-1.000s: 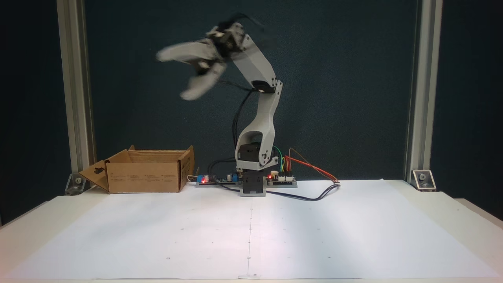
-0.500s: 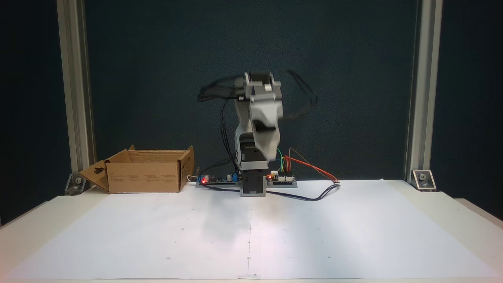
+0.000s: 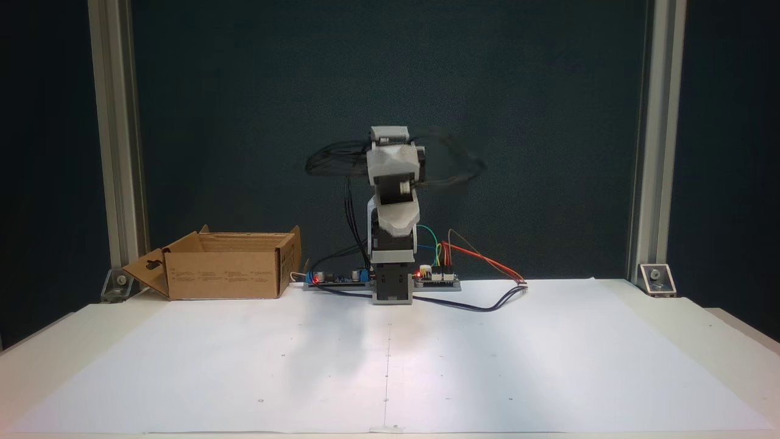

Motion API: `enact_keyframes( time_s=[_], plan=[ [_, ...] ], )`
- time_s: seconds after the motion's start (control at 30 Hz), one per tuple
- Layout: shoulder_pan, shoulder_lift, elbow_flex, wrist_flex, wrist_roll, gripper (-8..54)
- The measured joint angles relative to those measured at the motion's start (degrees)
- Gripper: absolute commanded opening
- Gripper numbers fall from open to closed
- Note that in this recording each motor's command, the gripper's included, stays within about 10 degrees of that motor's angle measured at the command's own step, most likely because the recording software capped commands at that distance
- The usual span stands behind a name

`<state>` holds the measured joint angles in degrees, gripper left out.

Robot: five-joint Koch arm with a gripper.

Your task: Grasp a green dice and put it in the bin.

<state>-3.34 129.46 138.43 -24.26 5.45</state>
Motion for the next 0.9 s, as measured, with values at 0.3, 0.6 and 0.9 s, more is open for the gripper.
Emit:
enact_keyframes(
  time_s=[0.3, 0.6, 0.9],
  plan=[
    [2.8, 0.0, 13.7, -20.9, 0.0, 43.8],
    [5.7, 0.0, 25.8, -41.5, -0.2, 43.8],
    [5.7, 0.0, 34.3, -61.9, -0.2, 44.0]
  ],
)
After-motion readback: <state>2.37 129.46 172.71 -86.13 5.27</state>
